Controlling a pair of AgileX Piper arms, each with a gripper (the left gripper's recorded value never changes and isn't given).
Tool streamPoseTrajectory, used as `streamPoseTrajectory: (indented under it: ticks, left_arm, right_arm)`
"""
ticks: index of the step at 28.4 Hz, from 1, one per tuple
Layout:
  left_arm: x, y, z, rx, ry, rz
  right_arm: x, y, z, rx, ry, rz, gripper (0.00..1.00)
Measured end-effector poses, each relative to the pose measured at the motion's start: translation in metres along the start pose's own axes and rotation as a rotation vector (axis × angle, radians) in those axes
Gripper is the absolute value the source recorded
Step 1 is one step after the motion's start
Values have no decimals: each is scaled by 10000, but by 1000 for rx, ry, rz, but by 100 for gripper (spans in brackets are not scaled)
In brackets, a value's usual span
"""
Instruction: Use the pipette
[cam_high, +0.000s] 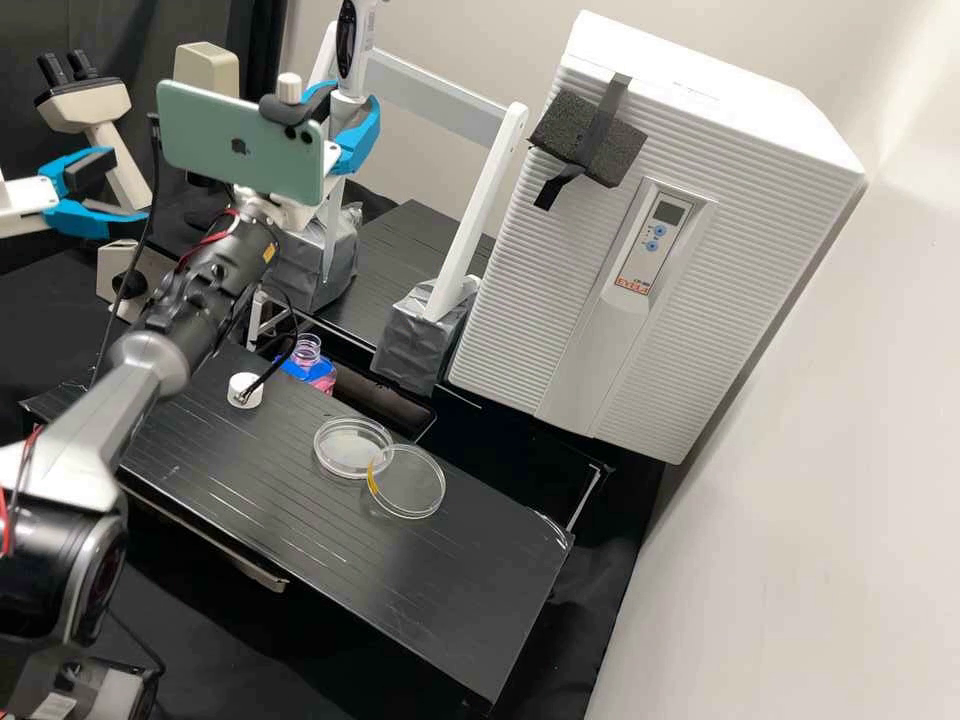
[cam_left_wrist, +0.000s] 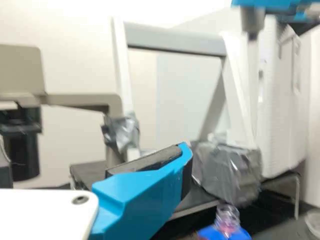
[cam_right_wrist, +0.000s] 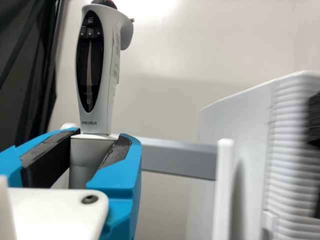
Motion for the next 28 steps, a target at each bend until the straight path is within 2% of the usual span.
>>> streamPoseTrajectory:
  ticks: [2, 6, 8, 10, 11, 14, 18, 20, 22, 28]
  left_arm:
    - [16, 106, -23, 1, 5, 34]
    - [70, 291, 8, 0, -16, 91]
    - [95, 352, 25, 6, -27, 110]
    - [130, 421, 56, 14, -43, 131]
    - [148, 445, 78, 9, -54, 138]
    - [218, 527, 149, 8, -90, 163]
    - [311, 625, 244, 15, -127, 183]
    - [345, 653, 277, 17, -135, 183]
    - [373, 677, 307, 19, -142, 184]
    - [388, 676, 326, 18, -144, 177]
  right_arm:
    - [144, -8, -29, 10, -9, -34, 0]
    - [356, -23, -11, 0, -41, -76, 0]
    - [432, -23, 14, 8, -61, -86, 0]
    - [501, -28, 39, 5, -74, -95, 0]
    - [524, -26, 60, 6, -84, -100, 0]
    - [605, -28, 103, 37, -114, -117, 0]
    - [686, -39, 144, 73, -143, -127, 0]
    - [718, -57, 151, 64, -147, -137, 0]
    - [749, -76, 161, 70, -158, -150, 0]
    - [827, -135, 206, 71, -182, -164, 0]
